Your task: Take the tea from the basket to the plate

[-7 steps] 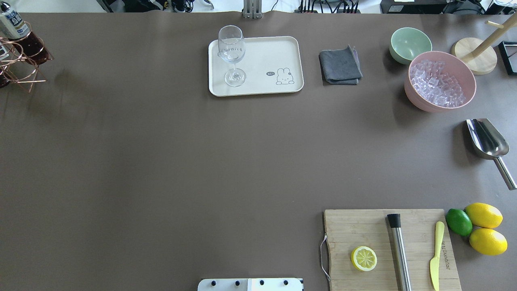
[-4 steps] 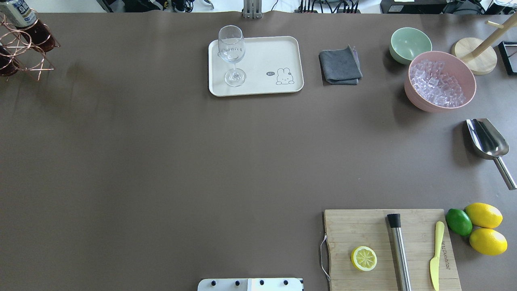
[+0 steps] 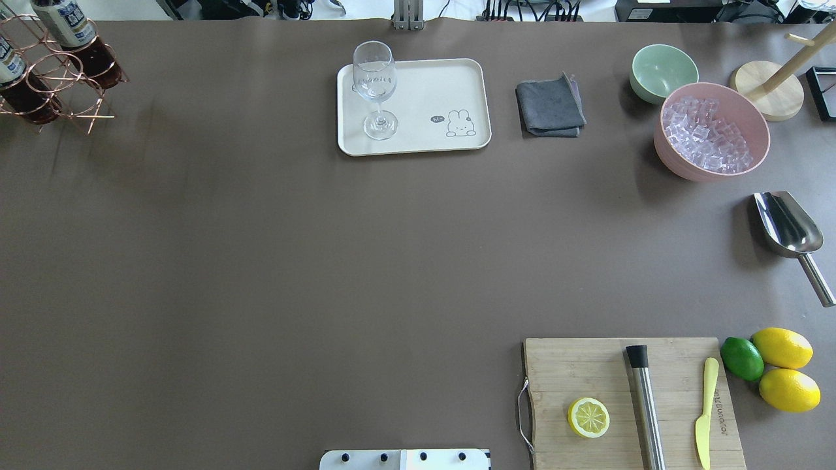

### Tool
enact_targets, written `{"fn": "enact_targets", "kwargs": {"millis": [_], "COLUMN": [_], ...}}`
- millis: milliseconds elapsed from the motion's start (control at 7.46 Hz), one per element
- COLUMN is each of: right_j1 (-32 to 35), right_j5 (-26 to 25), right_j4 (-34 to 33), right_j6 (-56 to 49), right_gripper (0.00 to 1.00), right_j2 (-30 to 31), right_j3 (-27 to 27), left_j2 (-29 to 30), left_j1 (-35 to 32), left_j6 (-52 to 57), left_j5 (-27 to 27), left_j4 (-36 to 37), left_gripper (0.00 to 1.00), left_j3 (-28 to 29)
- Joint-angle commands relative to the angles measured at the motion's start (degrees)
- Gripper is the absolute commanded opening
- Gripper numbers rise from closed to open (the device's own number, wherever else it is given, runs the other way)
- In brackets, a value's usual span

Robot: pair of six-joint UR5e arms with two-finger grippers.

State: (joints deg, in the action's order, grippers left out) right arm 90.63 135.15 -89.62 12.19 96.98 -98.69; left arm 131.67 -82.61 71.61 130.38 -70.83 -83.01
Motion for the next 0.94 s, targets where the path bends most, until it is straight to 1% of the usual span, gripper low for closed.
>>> {"fn": "enact_targets", "kwargs": {"millis": [0,134,402,536,670,804], "right_j1": [0.9,0.9,0.9,0.9,0.9,0.9], "right_j5": [-0.5,-0.5,-0.2,0.3,0.3,0.3], "right_j4": [-0.3,-0.5,-0.2,0.0,0.0,0.1], "right_j6": [-0.1,-0.1,-0.1,-0.9,-0.9,-1.4], "right_gripper": [1.00,1.00,1.00,1.00,1.00,1.00], "right_j2": [0.0,0.0,0.2,0.7,0.4,0.1], "right_j3": [-1.0,-1.4,-1.5,-1.3,-1.3,-1.5], "left_j2": [0.0,-0.1,-0.1,-0.1,-0.1,-0.1], "left_j1": [5.8,7.6,10.6,12.3,13.6,15.0], "left_j6": [-9.4,-13.2,-18.9,-24.4,-27.7,-31.5], "left_j5": [-0.1,-0.1,-0.2,-0.2,-0.2,-0.1], "left_j4": [5.8,7.9,10.5,12.0,15.3,15.3], "left_gripper": [0.00,0.00,0.00,0.00,0.00,0.00], "left_j3": [-11.6,-15.3,-19.2,-23.0,-27.3,-29.9]}}
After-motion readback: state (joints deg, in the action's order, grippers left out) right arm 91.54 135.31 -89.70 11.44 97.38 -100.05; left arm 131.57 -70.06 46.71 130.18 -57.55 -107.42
